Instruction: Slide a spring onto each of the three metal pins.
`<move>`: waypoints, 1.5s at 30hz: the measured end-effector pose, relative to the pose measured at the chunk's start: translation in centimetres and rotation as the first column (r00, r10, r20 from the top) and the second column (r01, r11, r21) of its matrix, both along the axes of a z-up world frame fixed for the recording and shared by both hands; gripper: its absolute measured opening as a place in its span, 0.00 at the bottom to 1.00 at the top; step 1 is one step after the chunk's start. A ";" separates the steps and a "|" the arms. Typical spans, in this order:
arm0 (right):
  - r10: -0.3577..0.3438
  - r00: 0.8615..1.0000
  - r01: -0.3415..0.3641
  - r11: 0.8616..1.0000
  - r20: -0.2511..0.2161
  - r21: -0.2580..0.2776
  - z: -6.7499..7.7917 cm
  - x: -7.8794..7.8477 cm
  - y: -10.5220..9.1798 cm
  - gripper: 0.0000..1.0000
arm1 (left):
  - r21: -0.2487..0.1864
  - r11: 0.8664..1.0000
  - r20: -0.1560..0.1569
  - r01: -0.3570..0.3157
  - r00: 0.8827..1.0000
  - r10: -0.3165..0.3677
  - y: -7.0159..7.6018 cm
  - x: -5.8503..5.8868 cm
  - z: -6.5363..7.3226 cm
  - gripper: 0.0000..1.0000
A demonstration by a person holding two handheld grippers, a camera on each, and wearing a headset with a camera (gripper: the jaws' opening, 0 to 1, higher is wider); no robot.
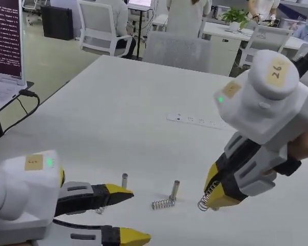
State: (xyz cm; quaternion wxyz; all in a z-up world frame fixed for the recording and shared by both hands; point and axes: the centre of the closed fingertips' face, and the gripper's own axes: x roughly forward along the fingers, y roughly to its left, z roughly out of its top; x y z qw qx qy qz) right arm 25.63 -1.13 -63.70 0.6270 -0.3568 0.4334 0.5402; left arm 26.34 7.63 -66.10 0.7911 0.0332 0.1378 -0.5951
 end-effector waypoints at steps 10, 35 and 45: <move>-0.074 0.997 0.074 0.997 0.027 0.013 0.6 1.1 -2.1 0.08 | -0.010 0.996 -0.004 -0.087 0.996 0.087 2.3 0.2 -0.6 0.57; -0.227 0.972 0.230 0.971 0.058 -0.067 -1.6 6.7 -8.4 0.08 | -0.006 0.990 -0.007 -0.139 0.990 0.139 2.7 -0.2 -1.2 0.73; -0.231 0.972 0.233 0.964 0.029 -0.129 -4.6 8.0 -9.2 0.08 | 0.002 0.989 -0.006 -0.145 0.989 0.145 2.7 -0.2 -1.2 0.72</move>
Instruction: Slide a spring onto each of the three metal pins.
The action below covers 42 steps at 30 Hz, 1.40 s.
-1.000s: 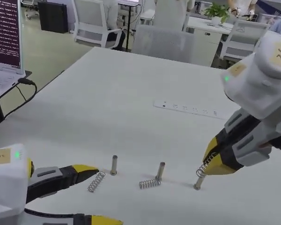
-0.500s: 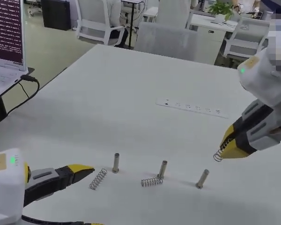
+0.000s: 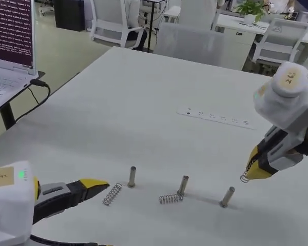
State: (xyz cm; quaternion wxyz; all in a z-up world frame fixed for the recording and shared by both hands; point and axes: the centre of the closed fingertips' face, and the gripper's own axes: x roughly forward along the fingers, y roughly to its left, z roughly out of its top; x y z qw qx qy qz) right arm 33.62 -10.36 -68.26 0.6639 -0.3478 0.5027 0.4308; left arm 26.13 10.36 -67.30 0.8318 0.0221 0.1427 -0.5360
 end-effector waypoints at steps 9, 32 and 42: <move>-0.018 1.000 0.018 1.000 -0.016 -0.002 -2.3 1.0 -0.2 0.08 | 0.005 1.000 -0.001 -0.011 1.000 0.011 0.1 0.0 0.1 0.72; -0.021 0.998 0.021 1.000 -0.052 -0.011 -4.4 1.3 -0.2 0.08 | 0.010 0.999 0.008 -0.034 0.999 0.034 0.7 0.3 0.2 0.69; -0.029 0.998 0.028 1.000 -0.059 -0.015 -5.4 1.4 -0.3 0.08 | 0.011 0.999 0.008 -0.034 0.999 0.033 0.6 0.3 0.3 0.69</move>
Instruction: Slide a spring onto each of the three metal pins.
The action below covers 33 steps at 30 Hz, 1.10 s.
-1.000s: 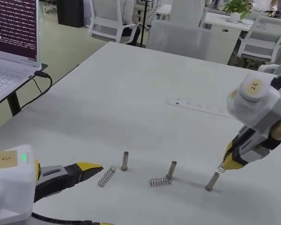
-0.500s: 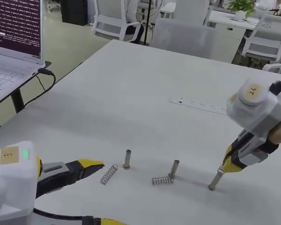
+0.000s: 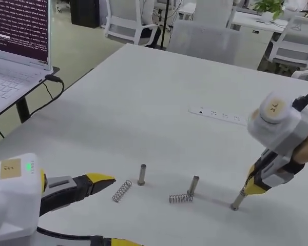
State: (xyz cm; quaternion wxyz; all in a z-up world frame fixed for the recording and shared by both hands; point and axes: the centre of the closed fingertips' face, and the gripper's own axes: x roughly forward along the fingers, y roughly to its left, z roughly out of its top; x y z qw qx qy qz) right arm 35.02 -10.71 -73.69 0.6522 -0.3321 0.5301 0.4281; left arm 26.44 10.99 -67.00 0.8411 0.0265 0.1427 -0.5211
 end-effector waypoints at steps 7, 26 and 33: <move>-0.009 1.000 0.009 1.000 0.000 -0.008 -1.3 -0.1 0.1 0.08 | 0.002 1.000 -0.001 0.001 1.000 -0.001 0.0 -0.1 0.0 0.68; -0.030 1.000 0.030 0.999 -0.007 -0.030 -4.3 0.0 -0.2 0.09 | 0.002 1.000 -0.003 -0.008 1.000 0.008 0.3 -0.1 -0.1 0.68; -0.033 0.999 0.033 0.999 -0.002 -0.040 -4.6 0.2 -0.3 0.09 | 0.002 1.000 -0.001 -0.009 1.000 0.009 0.4 -0.1 0.0 0.67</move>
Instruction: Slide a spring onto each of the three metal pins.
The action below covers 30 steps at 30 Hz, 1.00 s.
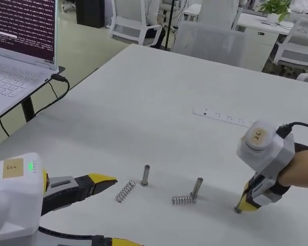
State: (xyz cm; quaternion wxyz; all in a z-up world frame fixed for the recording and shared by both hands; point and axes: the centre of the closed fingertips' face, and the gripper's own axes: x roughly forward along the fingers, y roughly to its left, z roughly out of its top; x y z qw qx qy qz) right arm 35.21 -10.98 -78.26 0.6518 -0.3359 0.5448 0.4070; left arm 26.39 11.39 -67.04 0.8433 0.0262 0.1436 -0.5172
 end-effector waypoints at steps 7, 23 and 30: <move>-0.010 1.000 0.010 1.000 0.001 -0.001 -0.1 0.1 0.0 0.09 | 0.000 1.000 0.001 0.001 1.000 -0.001 0.0 0.0 0.0 0.67; -0.029 0.997 0.026 0.998 0.073 0.050 2.4 0.2 0.2 0.19 | 0.004 1.000 -0.005 0.009 1.000 -0.009 -0.1 0.1 -0.4 0.66; -0.034 0.991 0.023 0.996 0.131 0.086 4.4 0.1 0.5 0.20 | 0.002 1.000 -0.005 0.016 1.000 -0.015 -0.3 0.3 -0.3 0.65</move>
